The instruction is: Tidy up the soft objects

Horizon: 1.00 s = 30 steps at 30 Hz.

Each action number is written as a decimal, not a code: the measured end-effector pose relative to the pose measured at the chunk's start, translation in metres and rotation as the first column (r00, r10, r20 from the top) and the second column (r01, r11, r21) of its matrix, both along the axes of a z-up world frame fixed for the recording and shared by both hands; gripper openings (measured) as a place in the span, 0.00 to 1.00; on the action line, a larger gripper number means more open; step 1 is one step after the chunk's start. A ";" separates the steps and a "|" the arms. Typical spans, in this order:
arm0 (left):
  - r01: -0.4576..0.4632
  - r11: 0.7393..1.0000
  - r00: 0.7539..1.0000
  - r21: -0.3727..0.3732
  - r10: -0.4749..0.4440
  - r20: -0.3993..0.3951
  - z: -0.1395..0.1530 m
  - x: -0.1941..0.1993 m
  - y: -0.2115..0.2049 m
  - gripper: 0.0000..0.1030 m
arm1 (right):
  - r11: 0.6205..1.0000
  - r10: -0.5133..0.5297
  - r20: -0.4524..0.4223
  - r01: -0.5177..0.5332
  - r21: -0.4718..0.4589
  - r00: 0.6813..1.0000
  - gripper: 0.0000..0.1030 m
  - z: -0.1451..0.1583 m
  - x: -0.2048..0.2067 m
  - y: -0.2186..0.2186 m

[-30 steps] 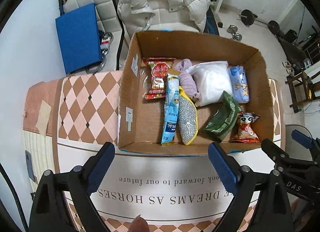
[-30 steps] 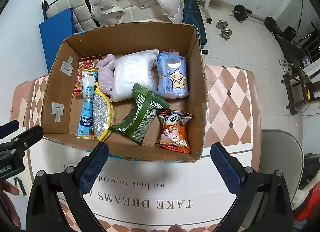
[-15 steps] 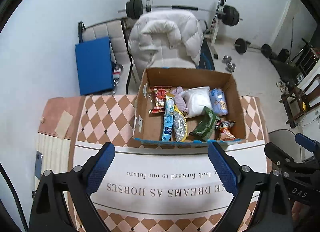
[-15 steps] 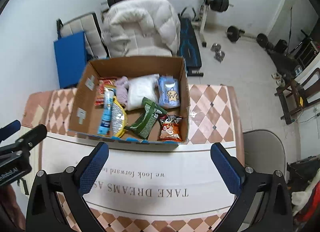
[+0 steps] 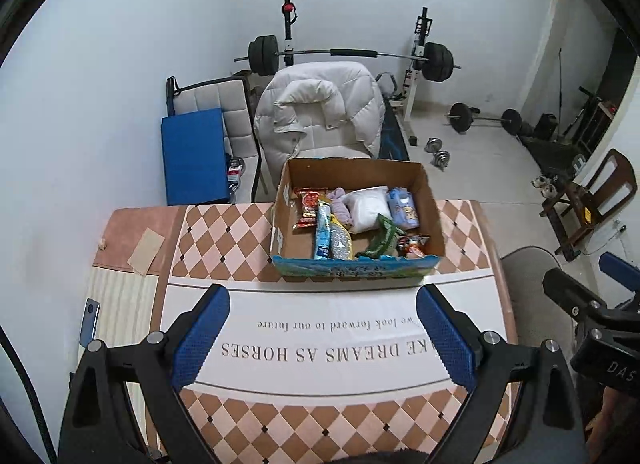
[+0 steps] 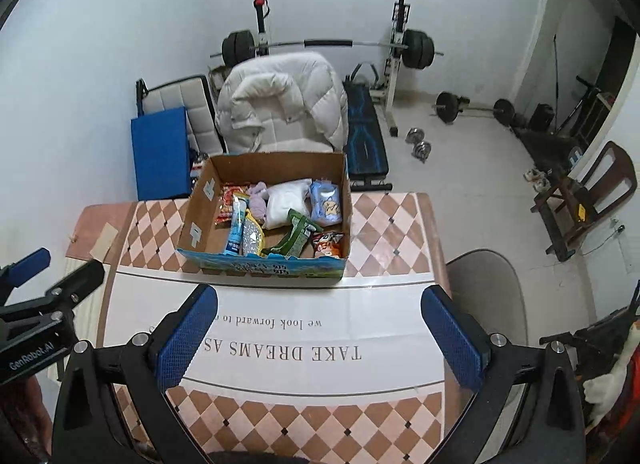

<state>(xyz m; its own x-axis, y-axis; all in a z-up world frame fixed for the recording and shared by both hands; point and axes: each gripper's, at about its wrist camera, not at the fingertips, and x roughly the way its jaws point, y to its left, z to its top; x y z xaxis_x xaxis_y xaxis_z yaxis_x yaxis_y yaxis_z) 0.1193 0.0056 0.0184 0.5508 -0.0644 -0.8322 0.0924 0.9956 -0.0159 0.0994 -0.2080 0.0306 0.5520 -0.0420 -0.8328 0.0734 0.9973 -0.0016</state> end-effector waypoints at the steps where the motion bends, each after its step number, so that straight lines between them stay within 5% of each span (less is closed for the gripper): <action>1: 0.001 1.000 1.000 -0.006 -0.001 0.003 0.003 -0.005 0.000 0.93 | 1.000 0.000 0.012 0.000 -0.006 1.000 1.00 0.006 -0.008 0.001; 15: -0.015 0.999 0.999 -0.034 0.017 0.047 0.033 -0.047 0.004 0.93 | 0.999 0.040 0.055 -0.040 0.000 0.998 1.00 0.051 -0.068 0.009; 30: -0.081 0.997 0.993 0.010 0.080 0.091 0.020 -0.020 0.011 0.93 | 0.997 -0.035 0.091 0.041 -0.064 0.995 1.00 0.043 -0.035 -0.003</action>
<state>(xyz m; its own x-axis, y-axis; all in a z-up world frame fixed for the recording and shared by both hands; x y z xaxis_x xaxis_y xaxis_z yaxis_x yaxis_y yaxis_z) 0.0995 0.0168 0.0384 0.6266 -0.0060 -0.7793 0.0124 0.9999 0.0023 0.0644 -0.2114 0.0732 0.6210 -0.1176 -0.7749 0.1143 0.9917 -0.0588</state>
